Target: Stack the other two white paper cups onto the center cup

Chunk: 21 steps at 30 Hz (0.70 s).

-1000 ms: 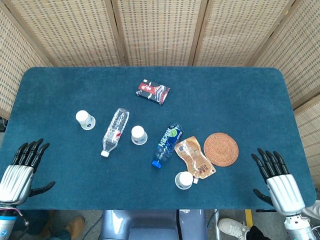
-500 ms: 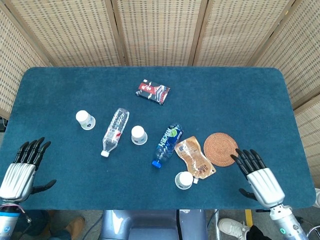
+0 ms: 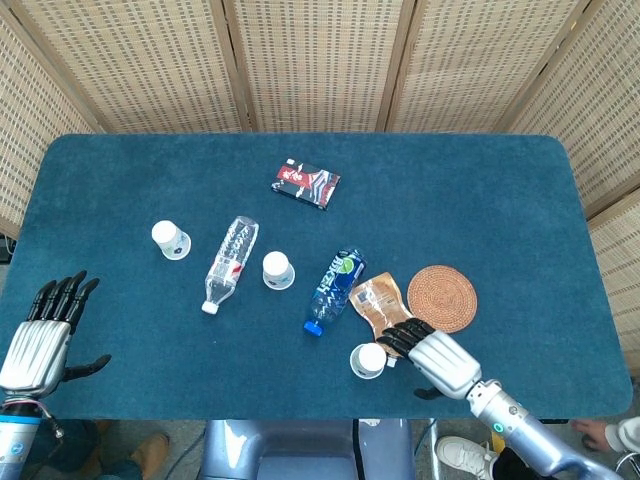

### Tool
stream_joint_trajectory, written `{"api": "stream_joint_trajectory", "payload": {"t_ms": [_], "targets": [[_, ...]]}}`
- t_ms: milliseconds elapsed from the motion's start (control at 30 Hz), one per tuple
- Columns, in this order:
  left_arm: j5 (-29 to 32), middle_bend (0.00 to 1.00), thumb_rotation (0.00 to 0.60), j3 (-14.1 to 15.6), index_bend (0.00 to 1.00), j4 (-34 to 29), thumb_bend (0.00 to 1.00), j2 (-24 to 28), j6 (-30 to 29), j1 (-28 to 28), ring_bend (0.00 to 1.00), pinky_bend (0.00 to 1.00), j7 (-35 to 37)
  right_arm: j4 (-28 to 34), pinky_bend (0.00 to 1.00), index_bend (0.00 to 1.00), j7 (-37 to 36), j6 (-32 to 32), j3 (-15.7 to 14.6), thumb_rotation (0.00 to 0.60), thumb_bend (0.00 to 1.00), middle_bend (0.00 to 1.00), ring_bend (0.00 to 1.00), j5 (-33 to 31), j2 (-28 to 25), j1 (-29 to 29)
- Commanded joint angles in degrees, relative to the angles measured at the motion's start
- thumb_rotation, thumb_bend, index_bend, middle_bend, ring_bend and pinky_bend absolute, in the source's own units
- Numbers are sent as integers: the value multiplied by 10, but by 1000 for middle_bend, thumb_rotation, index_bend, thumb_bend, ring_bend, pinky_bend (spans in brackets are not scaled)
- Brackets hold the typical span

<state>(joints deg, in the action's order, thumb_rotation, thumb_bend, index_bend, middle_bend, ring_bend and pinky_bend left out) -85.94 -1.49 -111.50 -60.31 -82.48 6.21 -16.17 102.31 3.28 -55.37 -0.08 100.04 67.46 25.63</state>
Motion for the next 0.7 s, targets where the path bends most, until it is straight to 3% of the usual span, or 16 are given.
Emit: {"api": "stream_joint_trajectory", "payload": {"t_ms": [33,433,633,700], "targets": [[0,0,600,0,0,0,0,1,1,1,0,0,2,5,234,205,35,26,9,600,211,265,204,-31,29,15],[6,0,600,-1,0,0,0,5,4,3,0,0,10,-17,316,263,90,55,24,600,331,324,262,-82,97,42],[13,0,600,-2,0,1,0,6,9,6,0,0,11,-44,418,352,121,49,30,600,417,408,338,-100,123,49],[14,0,600,-3,0,1,0,7,10,7,0,0,11,-50,506,391,126,48,31,600,465,447,383,-108,126,49]]}}
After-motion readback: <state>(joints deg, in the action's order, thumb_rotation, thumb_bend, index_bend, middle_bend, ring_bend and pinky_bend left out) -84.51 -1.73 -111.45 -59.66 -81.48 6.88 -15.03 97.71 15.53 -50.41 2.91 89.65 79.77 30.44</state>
